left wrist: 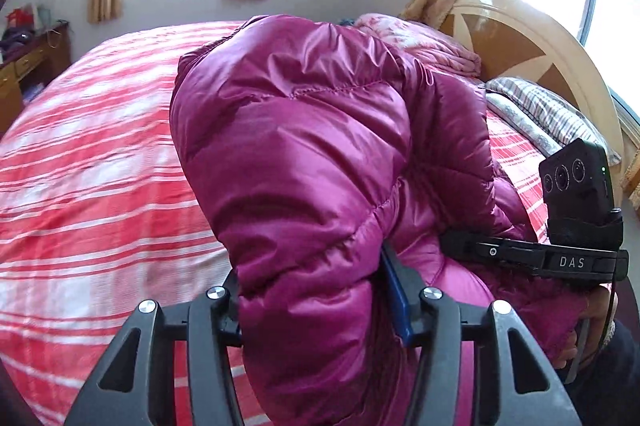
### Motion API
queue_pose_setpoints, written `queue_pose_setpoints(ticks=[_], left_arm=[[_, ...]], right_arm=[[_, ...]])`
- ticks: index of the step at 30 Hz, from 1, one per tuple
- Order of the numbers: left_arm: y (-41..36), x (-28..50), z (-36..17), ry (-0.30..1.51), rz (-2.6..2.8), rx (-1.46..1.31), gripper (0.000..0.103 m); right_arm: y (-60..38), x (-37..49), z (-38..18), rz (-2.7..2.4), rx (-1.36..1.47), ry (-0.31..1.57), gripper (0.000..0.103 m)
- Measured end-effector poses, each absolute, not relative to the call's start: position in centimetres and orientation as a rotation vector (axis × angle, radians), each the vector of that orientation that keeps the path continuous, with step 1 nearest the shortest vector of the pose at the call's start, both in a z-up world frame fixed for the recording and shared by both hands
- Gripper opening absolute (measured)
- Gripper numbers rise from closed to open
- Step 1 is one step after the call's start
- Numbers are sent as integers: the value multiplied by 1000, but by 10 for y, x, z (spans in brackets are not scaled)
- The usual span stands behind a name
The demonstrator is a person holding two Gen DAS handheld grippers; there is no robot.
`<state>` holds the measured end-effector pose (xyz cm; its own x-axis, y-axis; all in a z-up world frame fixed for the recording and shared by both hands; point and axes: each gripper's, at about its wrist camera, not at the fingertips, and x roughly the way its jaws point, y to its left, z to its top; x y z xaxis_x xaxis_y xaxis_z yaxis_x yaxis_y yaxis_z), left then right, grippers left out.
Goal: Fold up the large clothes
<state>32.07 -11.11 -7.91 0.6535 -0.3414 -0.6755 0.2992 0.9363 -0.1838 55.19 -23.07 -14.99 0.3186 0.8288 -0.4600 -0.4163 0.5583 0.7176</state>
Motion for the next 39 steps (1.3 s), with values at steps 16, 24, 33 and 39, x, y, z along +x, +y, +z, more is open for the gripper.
queue_pose_setpoints(ticks=[16, 24, 33, 39], left_arm=[[-29, 292, -64, 715, -163, -121, 53], [9, 286, -71, 715, -87, -144, 53], [37, 287, -106, 776, -31, -184, 53], [46, 286, -116, 780, -30, -209, 57]], right_arm=[[-100, 611, -147, 1029, 419, 969, 32], [-63, 657, -154, 1064, 385, 1003, 32], [-68, 707, -171, 1056, 376, 1074, 32], [-82, 729, -173, 1053, 364, 1078, 33]])
